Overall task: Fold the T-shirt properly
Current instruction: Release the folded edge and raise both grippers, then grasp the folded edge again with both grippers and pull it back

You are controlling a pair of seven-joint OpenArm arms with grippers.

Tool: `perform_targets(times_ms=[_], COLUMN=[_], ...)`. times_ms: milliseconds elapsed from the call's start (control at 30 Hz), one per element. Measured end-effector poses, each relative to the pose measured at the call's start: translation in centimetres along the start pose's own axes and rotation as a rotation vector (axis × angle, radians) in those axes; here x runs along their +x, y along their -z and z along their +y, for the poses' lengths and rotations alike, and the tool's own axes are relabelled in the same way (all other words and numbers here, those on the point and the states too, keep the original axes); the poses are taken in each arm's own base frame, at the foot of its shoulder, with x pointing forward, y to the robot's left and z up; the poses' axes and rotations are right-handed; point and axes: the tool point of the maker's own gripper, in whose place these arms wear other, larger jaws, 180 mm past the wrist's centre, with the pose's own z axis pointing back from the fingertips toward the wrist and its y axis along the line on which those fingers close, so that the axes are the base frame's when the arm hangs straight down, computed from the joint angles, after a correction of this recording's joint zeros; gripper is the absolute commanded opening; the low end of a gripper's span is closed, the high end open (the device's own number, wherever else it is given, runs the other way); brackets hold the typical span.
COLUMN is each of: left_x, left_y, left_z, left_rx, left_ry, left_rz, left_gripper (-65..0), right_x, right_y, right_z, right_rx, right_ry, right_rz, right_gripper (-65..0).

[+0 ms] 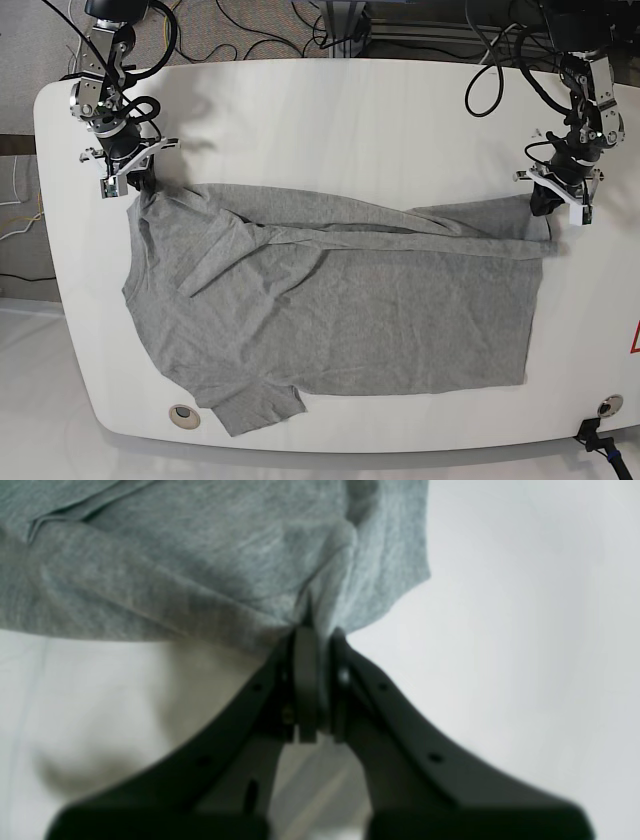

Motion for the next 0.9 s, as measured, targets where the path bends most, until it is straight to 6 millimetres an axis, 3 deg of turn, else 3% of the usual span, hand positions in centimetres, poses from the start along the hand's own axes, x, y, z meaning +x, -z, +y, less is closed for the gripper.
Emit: perform_targets(times_ms=[133,267,800,900], left_x=[-0.3,-1.8,-6.0,-7.0], left_y=[-0.1,-1.5,-7.9,-9.9], left_z=[0.2,0.8,4.0,5.2], left_rx=[0.003,-0.002,0.036,0.023], left_ry=[0.002,0.023,0.177,0.187], left_rz=[0.007,0.038,0.173,0.205], left_gripper=[-65.0,-65.0,-65.0,-65.0], right_x=[-0.1,-0.3,-5.5,-6.2], right_y=[0.0,-0.5,-7.2,-8.2], right_z=[0.0,0.2,2.9,3.3], right_rx=[0.000,0.002,0.046,0.053], right_ry=[0.000,-0.014,-0.110,-0.116], right_rz=[0.001,0.005,0.118,0.129], right_gripper=[-65.0,-65.0,-65.0,-65.0])
